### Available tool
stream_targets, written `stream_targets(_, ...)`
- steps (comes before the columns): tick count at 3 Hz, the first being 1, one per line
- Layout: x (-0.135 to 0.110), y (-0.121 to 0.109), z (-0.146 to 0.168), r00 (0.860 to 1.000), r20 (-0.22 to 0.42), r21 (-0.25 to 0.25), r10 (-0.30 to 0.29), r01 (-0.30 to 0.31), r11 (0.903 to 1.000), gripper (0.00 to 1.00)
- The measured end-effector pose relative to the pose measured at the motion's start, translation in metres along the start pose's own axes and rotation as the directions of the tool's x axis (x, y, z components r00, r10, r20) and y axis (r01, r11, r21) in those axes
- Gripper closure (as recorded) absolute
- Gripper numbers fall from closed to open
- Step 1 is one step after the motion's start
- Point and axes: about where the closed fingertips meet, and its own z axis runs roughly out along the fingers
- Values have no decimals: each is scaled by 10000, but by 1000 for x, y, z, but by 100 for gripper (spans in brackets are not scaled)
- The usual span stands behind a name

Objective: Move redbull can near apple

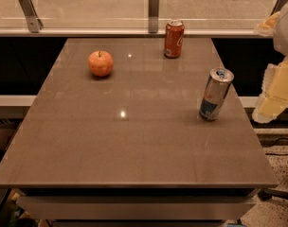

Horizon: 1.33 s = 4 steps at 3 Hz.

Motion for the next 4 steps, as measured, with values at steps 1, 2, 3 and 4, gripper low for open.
stream_targets(1,0,0,0,10000,11,17,6,-6,10000,0)
stream_targets(2,7,-8,-2,9952,657,146,728,-739,9972,0)
stream_targets(3,22,-19,-1,9682,1752,253,1789,-1860,9822,0)
stream_targets(4,34,-31,4,9272,2741,242,2554,-2721,9620,0)
